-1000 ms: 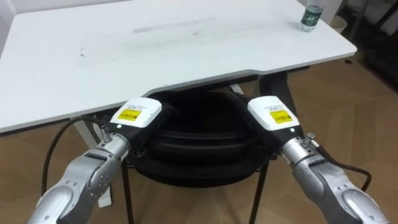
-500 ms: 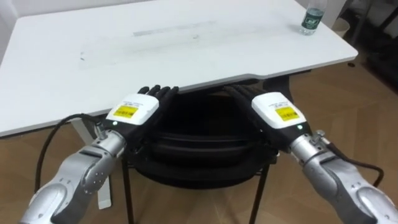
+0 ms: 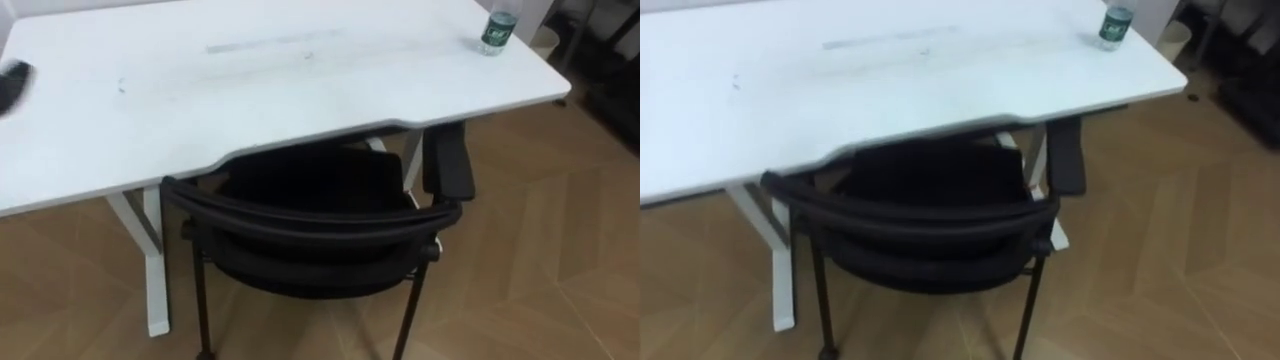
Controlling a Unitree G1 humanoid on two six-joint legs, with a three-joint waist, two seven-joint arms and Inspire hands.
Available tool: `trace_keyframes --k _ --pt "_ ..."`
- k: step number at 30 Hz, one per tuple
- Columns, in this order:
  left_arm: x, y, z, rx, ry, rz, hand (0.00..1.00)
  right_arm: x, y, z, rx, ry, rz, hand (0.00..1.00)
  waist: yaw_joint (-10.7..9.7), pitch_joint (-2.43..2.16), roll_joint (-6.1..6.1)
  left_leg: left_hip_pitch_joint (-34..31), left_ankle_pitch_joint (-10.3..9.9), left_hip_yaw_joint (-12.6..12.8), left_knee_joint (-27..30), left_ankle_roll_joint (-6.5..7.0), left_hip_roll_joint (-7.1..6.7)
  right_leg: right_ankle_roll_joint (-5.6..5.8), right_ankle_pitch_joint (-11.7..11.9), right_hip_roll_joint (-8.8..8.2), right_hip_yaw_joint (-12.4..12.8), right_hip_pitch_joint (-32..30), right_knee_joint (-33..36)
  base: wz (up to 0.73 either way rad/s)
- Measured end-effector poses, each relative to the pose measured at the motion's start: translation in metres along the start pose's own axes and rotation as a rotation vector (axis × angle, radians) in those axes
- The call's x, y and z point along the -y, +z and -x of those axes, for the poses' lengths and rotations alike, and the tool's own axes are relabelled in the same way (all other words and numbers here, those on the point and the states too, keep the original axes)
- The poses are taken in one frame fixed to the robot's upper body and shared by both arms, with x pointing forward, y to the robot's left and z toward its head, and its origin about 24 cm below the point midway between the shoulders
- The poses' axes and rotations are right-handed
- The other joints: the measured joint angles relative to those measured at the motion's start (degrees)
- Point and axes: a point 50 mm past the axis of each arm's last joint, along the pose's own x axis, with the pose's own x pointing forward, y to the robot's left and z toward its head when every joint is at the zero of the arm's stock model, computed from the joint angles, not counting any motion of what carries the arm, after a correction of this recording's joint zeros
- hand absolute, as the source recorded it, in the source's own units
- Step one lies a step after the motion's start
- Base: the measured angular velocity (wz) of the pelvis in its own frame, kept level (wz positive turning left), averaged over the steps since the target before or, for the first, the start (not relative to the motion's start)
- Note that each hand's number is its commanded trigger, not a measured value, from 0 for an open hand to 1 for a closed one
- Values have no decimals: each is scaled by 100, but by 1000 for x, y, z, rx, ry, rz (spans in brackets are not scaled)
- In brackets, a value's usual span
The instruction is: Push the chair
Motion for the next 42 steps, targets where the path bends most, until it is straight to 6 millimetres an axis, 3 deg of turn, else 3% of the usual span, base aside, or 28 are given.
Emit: trace_keyframes --k 1,3,7,12,14,15,16,18,20,21,23,24,26,28,31,35,39,41,42 --pt "-11 -12 -1 -63 86 -6 0 10 -8 -4 -40 -81 10 0 -37 -28 10 24 -16 22 -8 -15 3 -5 -28 0 16 5 11 -8" --pt "-33 -34 3 -170 241 -22 0 30 -20 -13 -94 -218 48 0 -158 -41 34 48 -22 50 -58 -28 3 -22 -74 -2 22 -6 31 -6" --pt "-53 -67 20 -333 357 -73 0 58 -33 -33 -143 -387 91 0 -266 -114 144 131 -47 97 -139 -62 -11 -26 -146 5 119 13 40 -8" --pt "-65 -100 47 -582 448 -90 0 92 -61 -21 -338 -556 118 0 -335 -112 151 279 -108 134 -187 -144 24 -63 -224 42 175 115 30 -5" --pt "-65 -114 71 -712 432 -77 0 103 -79 -5 -467 -575 141 0 -353 -104 143 269 -125 140 -191 -170 42 -79 -233 66 194 114 9 -4" --pt "-64 -119 87 -785 419 -58 0 107 -87 11 -533 -557 160 0 -355 -86 190 268 -142 148 -192 -190 61 -84 -233 86 233 115 8 -6" --pt "-63 -121 97 -826 412 -48 0 108 -90 21 -567 -545 171 0 -353 -80 159 270 -148 157 -194 -197 61 -86 -232 95 243 116 18 -10" --pt "-52 -123 138 -981 359 -9 0 110 -101 69 -709 -470 222 0 -304 -77 165 260 -163 162 -201 -222 58 -92 -228 123 238 103 14 -6" --pt "-25 -110 218 -1280 215 60 0 114 -105 159 -1004 -315 281 0 -248 -89 215 223 -178 147 -199 -244 66 -122 -247 129 251 69 13 0" --pt "-19 -103 241 -1364 161 71 0 114 -102 184 -1090 -270 293 0 -214 -77 223 222 -191 153 -193 -249 70 -127 -250 135 271 67 11 -5" --pt "-4 -67 330 -1681 -64 106 0 118 -80 283 -1478 -90 325 0 -124 -74 285 251 -221 166 -188 -260 77 -143 -274 134 291 78 22 -7" --pt "-4 -58 348 -1747 -122 108 0 119 -73 306 -1571 -46 327 0 -130 -71 290 257 -228 161 -183 -264 77 -148 -285 134 288 88 24 0" --pt "-12 -28 407 -1932 -333 98 0 124 -42 378 -1885 120 343 0 -149 -70 293 302 -248 137 -173 -276 76 -166 -347 119 269 124 23 5" --pt "-21 -9 438 -2017 -491 89 0 132 -24 415 -2045 261 356 0 -165 -59 296 367 -251 124 -196 -279 87 -165 -371 100 250 184 19 4" --pt "-30 16 468 -2076 -756 130 0 136 -2 447 -2207 473 314 0 -201 -55 289 471 -293 122 -185 -277 77 -148 -415 73 259 293 36 0" --pt "-12 44 477 -2011 -1105 235 0 114 23 466 -2280 805 156 0 -281 -41 264 475 -296 124 -202 -278 69 -136 -423 82 231 303 32 1" --pt "24 67 465 -1895 -1325 376 0 82 37 469 -2275 994 -18 0 -336 -11 218 472 -292 121 -176 -272 63 -135 -412 84 222 303 21 -1" --pt "52 80 448 -1799 -1395 483 0 58 49 468 -2221 1152 -137 0 -388 46 138 452 -293 128 -179 -273 66 -141 -409 98 224 282 8 0" --pt "58 83 444 -1769 -1416 503 0 52 52 467 -2208 1179 -168 0 -404 53 126 439 -293 127 -180 -274 64 -142 -408 100 225 270 3 0"
